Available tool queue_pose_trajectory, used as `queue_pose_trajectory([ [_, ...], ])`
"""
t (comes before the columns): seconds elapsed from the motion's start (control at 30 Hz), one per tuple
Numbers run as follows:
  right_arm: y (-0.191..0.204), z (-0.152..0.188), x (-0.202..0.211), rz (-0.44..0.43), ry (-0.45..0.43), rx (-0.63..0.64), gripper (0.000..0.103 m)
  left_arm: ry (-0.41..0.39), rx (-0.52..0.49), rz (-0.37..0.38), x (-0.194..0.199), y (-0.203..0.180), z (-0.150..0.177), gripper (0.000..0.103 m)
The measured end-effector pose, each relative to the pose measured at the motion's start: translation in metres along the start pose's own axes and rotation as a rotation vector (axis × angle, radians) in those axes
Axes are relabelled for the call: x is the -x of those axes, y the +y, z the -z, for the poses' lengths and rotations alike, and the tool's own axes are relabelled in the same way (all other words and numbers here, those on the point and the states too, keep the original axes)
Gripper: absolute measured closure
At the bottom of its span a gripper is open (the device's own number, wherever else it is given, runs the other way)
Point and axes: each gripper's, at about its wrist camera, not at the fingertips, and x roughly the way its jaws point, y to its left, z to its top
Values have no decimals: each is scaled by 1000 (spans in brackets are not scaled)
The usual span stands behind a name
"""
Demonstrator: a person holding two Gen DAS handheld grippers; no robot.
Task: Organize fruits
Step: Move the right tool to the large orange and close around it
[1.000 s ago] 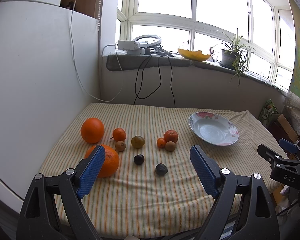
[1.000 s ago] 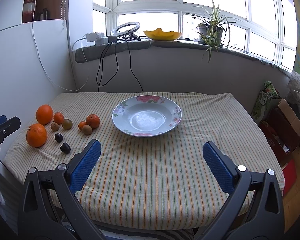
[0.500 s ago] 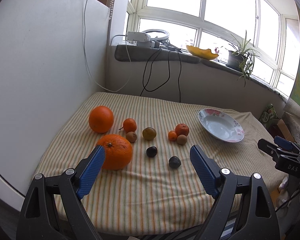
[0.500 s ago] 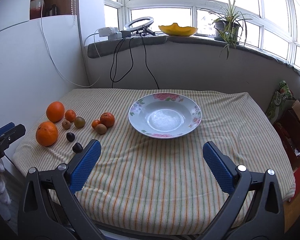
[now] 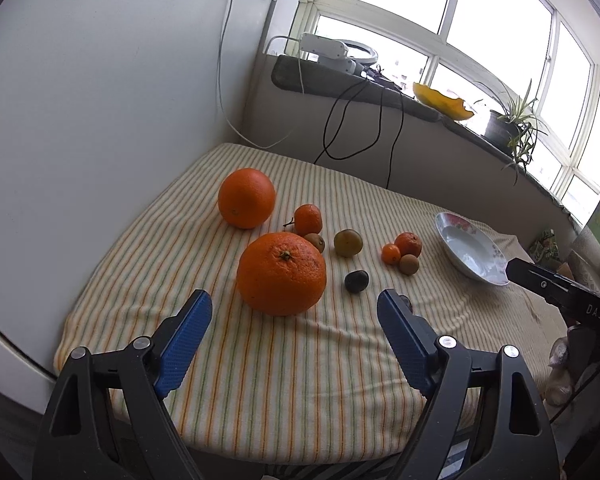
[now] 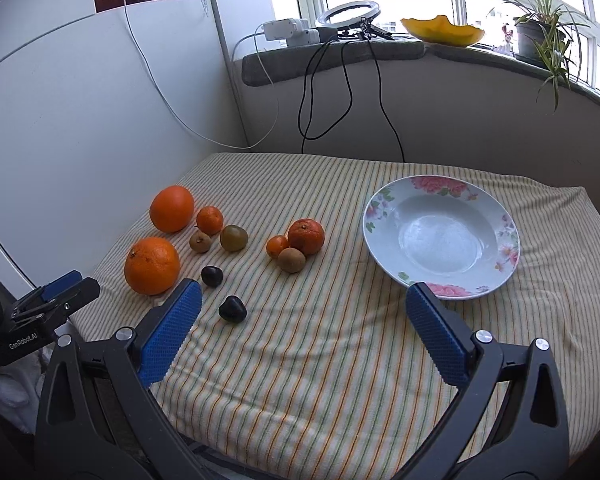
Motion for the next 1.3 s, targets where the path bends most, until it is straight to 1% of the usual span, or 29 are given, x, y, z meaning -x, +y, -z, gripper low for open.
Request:
queue_pose_trajectory([
  [0.1, 10, -6, -15, -51, 34, 9, 0, 17, 10, 10, -7, 4, 1, 20],
  [0.17, 16, -9, -27, -94, 61, 5, 0, 32, 20, 24, -12, 9, 1, 24],
  [0.27, 28, -15, -44, -144, 102, 2, 0, 51, 44, 43, -20, 14, 3, 25],
  [0.37, 40, -20, -62, -194, 145, -4, 5, 69, 45, 53, -29, 15, 3, 26],
  [0.43, 48, -23, -72, -231, 170, -2, 6, 81, 49, 56, -34, 17, 3, 28],
  [0.53, 62, -25, -87, -267, 203, 12, 9, 86, 51, 59, -39, 20, 2, 29],
  [0.6, 70, -26, -96, -293, 224, 16, 14, 87, 48, 61, -41, 21, 1, 29],
  [0.67, 76, -29, -105, -319, 251, 14, 15, 89, 43, 66, -44, 21, 0, 30],
  [0.8, 88, -31, -121, -383, 308, -5, 22, 97, 37, 70, -49, 20, -1, 30],
  [0.97, 102, -31, -138, -423, 353, -10, 24, 104, 37, 77, -52, 20, -2, 30],
  [1.07, 107, -30, -149, -444, 383, -25, 27, 107, 33, 76, -55, 20, -4, 30],
  [1.3, 116, -27, -181, -467, 433, -53, 29, 117, 45, 83, -62, 26, -3, 30],
])
